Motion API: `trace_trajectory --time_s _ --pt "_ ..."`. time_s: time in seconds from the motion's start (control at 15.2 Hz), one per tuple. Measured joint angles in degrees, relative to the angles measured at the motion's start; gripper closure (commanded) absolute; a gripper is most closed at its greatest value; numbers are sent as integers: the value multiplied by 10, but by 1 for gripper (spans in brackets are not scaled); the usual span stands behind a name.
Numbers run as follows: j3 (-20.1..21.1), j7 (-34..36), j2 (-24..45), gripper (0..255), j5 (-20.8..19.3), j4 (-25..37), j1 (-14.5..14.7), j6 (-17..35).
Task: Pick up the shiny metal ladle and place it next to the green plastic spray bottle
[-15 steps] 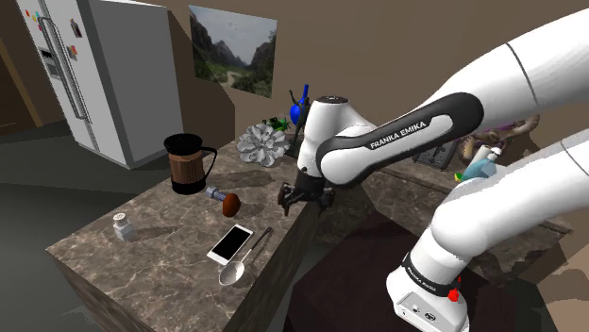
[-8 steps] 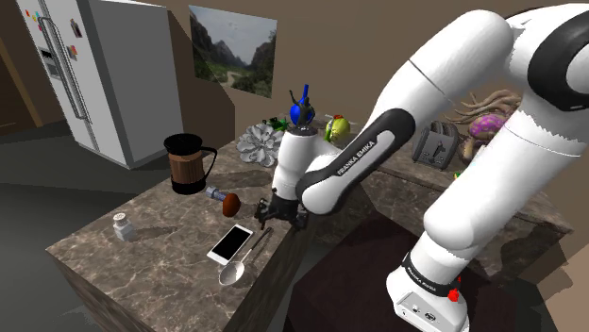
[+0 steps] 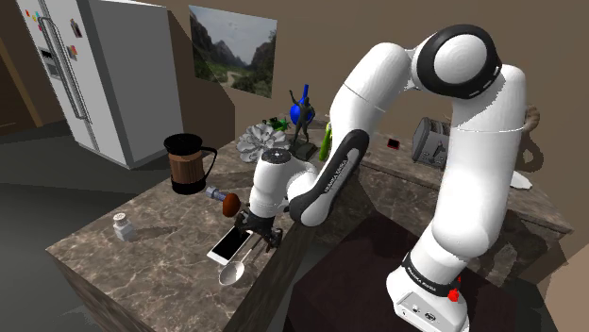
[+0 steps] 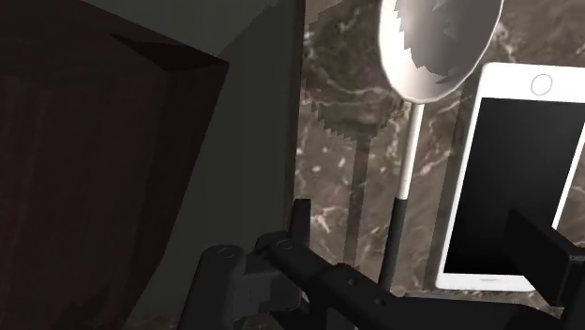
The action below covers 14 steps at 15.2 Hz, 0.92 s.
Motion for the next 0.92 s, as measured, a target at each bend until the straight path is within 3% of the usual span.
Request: trace_trajectory --time_s 0.53,0.92 --pt "-105 92 92 0 -82 61 92 39" --pt "-116 101 102 0 -90 66 103 46"
